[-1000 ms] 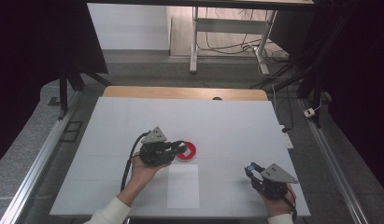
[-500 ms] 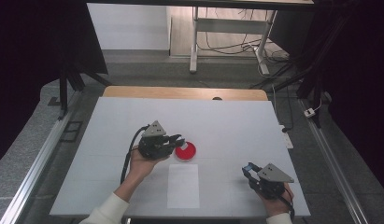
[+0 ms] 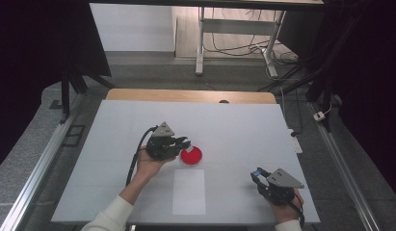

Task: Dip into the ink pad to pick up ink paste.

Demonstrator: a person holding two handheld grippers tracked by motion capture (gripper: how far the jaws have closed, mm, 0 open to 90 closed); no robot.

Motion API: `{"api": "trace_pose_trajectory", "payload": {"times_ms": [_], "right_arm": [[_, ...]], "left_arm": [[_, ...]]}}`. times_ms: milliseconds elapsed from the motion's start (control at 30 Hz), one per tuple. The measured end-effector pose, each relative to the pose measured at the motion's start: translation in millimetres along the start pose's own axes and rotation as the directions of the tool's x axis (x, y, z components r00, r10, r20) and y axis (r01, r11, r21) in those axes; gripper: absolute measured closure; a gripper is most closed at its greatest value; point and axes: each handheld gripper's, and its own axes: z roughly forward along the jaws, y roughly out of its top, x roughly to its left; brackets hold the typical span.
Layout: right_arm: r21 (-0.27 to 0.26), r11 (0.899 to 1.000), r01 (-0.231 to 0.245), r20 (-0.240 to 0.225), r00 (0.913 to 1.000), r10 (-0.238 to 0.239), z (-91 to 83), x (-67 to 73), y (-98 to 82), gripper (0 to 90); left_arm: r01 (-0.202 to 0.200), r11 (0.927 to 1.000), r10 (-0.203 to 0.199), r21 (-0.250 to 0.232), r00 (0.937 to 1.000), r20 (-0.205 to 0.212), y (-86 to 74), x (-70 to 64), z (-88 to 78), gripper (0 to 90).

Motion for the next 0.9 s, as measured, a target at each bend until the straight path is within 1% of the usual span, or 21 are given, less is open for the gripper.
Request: {"api": "trace_pose_trajectory", "payload": {"times_ms": [233,333,400,700,900], "right_arm": [[0.007,1.0,0.004,0.005,1.0,-0.004,-0.1,0.6,-0.4,64.9],[0.003,1.0,0.005,0.0,1.0,-0.005,-0.2,0.7,-0.8,64.9],[0.003,1.0,0.002,0.001,1.0,-0.002,-0.5,0.6,-1.0,64.9],[0.01,1.0,0.005,0.007,1.0,-0.005,-0.9,0.2,-1.9,64.9],[0.015,1.0,0.005,0.009,1.0,-0.005,-1.2,0.0,-2.7,64.9]], "left_arm": [[0.002,0.9996,-0.002,0.03,1.0,-0.003,-3.2,5.9,6.5,75.7],[0.001,0.9989,-0.001,0.047,1.0,-0.004,-5.0,7.7,10.7,75.7],[0.002,0.9985,-0.001,0.055,0.9999,-0.011,-6.0,8.3,13.3,75.7],[-0.011,0.996,0.014,0.088,0.9994,-0.03,-10.3,10.1,22.1,75.8],[-0.022,0.9947,0.025,0.101,0.9992,-0.032,-11.0,9.8,27.7,75.8]]}}
